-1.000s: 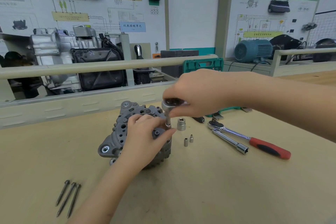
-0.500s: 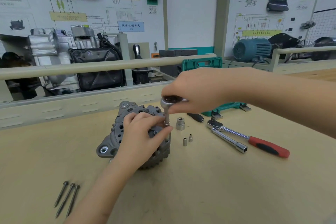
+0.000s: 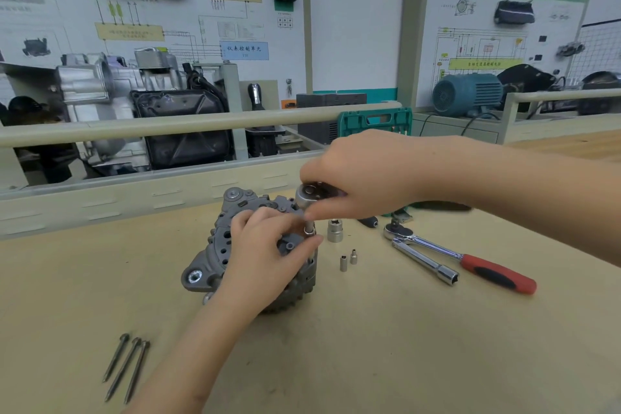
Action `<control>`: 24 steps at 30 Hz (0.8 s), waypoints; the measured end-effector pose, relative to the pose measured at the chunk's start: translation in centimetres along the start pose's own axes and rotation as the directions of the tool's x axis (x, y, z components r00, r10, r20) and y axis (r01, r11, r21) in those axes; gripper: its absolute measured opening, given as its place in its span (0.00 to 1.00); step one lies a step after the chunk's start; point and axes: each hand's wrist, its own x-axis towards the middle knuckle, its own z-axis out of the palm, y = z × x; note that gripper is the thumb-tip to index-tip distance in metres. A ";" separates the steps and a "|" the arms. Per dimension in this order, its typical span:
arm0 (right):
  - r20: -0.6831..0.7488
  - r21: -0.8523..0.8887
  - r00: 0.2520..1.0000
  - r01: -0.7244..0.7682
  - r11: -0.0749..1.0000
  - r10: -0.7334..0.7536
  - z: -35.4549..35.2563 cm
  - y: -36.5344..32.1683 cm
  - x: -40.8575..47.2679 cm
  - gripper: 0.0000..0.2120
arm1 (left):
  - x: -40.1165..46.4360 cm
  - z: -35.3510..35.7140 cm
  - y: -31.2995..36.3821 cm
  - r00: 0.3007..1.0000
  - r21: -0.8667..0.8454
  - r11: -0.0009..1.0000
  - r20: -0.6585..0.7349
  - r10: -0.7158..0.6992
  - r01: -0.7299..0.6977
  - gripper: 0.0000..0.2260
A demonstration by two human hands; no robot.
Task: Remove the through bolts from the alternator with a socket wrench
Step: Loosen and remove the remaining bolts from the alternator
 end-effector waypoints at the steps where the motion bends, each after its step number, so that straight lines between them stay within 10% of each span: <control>1: 0.011 0.016 1.000 0.009 1.000 -0.010 -0.1 0.0 0.0 0.15 | 0.1 -0.1 -0.1 0.999 -0.020 1.000 0.036 0.002 -0.002 0.03; 14: 0.046 -0.022 0.999 0.010 1.000 -0.009 -0.5 -0.4 0.3 0.19 | 0.1 0.4 0.2 0.999 0.115 0.993 -0.040 0.024 -0.019 0.07; 24: 0.075 0.005 0.996 0.040 0.999 -0.040 -0.4 -0.1 0.1 0.14 | 0.0 0.2 0.0 0.998 -0.139 0.989 0.028 -0.055 0.058 0.04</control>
